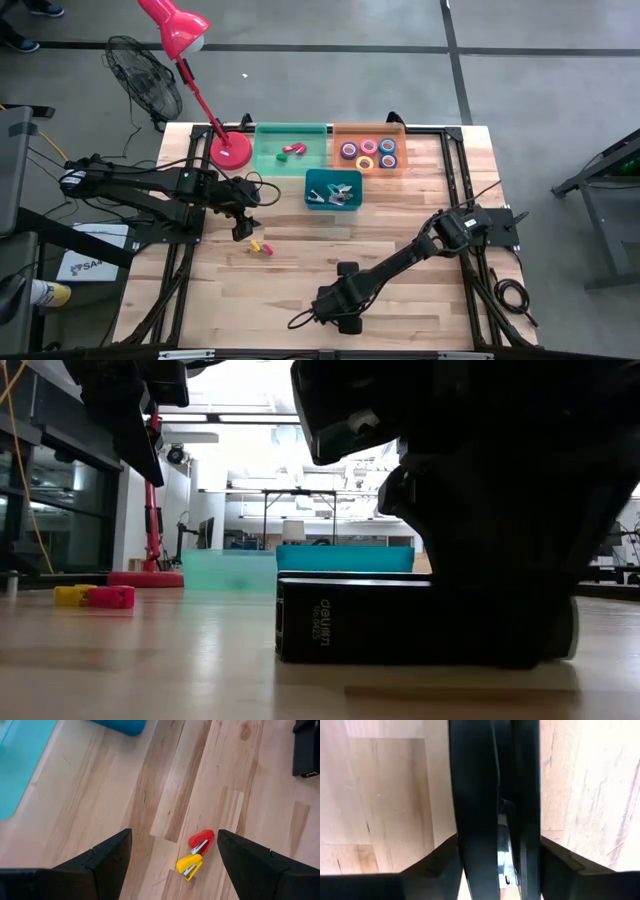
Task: Pick and place Stapler, Stapler remover, tape
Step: Put the black stapler into the green bin
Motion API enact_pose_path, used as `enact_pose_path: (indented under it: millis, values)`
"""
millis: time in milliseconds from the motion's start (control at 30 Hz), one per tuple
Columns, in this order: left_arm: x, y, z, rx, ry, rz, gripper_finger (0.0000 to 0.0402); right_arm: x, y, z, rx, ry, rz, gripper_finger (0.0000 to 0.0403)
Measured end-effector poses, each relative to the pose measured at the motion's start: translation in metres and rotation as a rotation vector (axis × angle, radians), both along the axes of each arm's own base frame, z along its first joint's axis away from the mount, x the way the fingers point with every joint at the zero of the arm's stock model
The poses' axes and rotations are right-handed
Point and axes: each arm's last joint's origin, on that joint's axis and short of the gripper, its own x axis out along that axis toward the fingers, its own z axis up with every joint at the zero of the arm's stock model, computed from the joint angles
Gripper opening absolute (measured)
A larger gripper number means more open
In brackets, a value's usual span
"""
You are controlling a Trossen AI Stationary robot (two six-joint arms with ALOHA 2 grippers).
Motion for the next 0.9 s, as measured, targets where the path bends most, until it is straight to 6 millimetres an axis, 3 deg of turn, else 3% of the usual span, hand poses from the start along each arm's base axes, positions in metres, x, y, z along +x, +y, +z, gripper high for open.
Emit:
enact_pose_path:
  millis: [100, 433, 900]
  values:
    - [0.0, 0.0, 0.0, 0.0, -0.001, 0.0, 0.0289, 0.0, 0.0, 0.0, 0.0, 0.001, 0.0, 0.0162]
    - [0.001, 0.0, 0.001, 0.005, -0.011, -0.009, 0.0289, 0.008, -0.02, 0.012, 0.016, -0.016, -0.049, 0.0162]
    - [0.011, -0.001, 0.009, 0.056, -0.146, -0.126, 0.0289, 0.026, -0.103, 0.089, 0.01, -0.24, -0.16, 0.0162]
